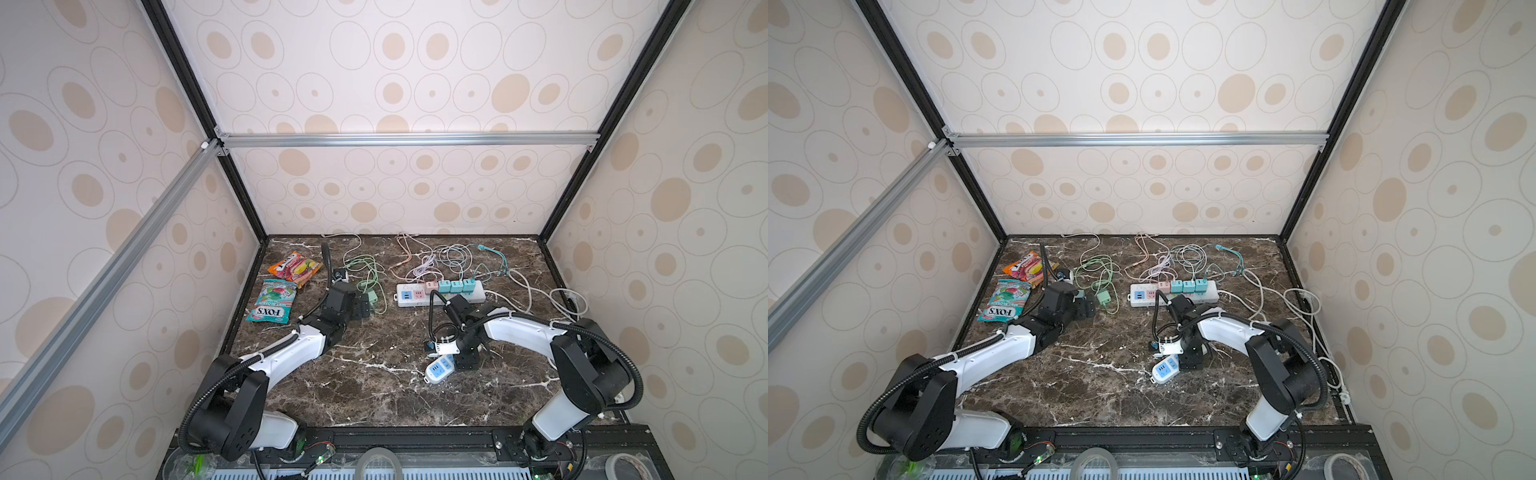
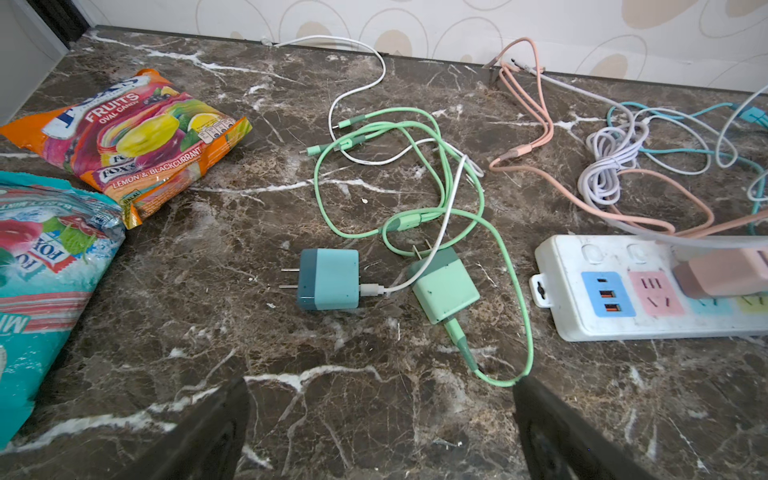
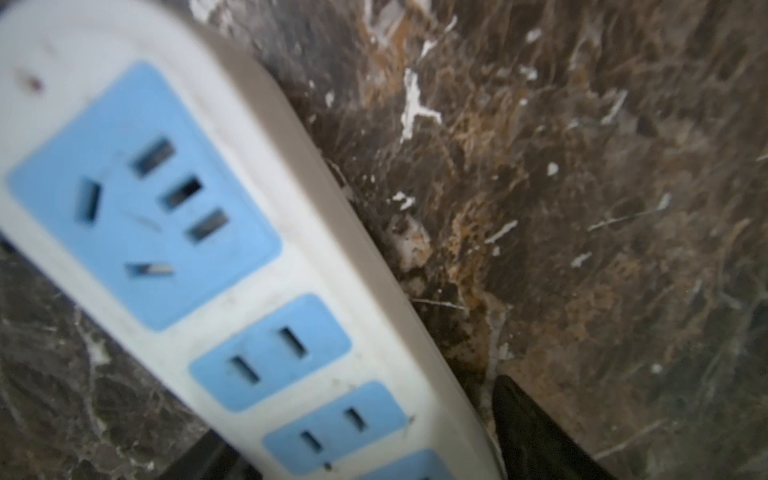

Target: Insert the plug

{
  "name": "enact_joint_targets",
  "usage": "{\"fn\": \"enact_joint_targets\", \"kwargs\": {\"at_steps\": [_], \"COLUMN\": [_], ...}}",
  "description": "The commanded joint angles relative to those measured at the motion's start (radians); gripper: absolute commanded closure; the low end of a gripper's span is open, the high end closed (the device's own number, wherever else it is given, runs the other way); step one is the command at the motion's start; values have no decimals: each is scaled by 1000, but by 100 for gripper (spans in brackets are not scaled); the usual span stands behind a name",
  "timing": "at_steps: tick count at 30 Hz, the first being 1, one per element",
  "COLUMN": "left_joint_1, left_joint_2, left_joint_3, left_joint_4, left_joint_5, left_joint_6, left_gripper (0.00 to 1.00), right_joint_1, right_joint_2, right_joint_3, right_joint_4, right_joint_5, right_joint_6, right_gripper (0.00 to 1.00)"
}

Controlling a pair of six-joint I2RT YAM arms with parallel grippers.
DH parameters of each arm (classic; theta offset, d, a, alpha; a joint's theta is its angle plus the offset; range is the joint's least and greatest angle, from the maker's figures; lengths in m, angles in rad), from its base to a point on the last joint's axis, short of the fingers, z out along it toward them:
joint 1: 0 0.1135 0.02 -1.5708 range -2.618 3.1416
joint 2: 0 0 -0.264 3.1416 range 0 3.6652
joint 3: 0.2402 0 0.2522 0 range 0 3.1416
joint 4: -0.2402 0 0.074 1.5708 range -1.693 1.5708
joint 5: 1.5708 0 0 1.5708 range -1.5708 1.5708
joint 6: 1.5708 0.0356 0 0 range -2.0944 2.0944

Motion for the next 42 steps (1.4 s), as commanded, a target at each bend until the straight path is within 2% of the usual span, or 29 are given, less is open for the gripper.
{"fn": "enact_joint_targets", "kwargs": {"at_steps": [1, 4, 9, 16, 22, 29, 39, 42], "left_joint_1": [16, 26, 46, 68, 75, 84, 96, 95], "left_joint_2": [-20, -32, -55, -81, -85, -88, -54, -42], "left_joint_3": [-3, -8, -11, -24, -29, -44, -31, -21], "left_joint_4": [-14, -18, -29, -50, -58, -43, -69, -76], "left_joint_5": [-34, -46, -70, -98, -95, -84, -50, -74], "left_joint_6": [-28, -25, -20, -10, 11, -2, 4, 1], "left_gripper": [2, 2, 2, 2, 1, 2, 1, 2], "right_joint_1": [12, 36, 85, 175, 240, 281, 282, 282], "right_joint_2": [35, 40, 23, 74, 157, 261, 266, 262], "right_joint_3": [10, 19, 58, 160, 244, 328, 318, 314], "right_joint_4": [25, 68, 154, 145, 45, -44, -97, -97], "right_joint_5": [-53, -63, -117, -98, -136, -53, -19, -22], "right_joint_6": [61, 134, 324, 489, 461, 437, 303, 282], "right_gripper": [30, 42, 53, 58, 56, 54, 50, 50]}}
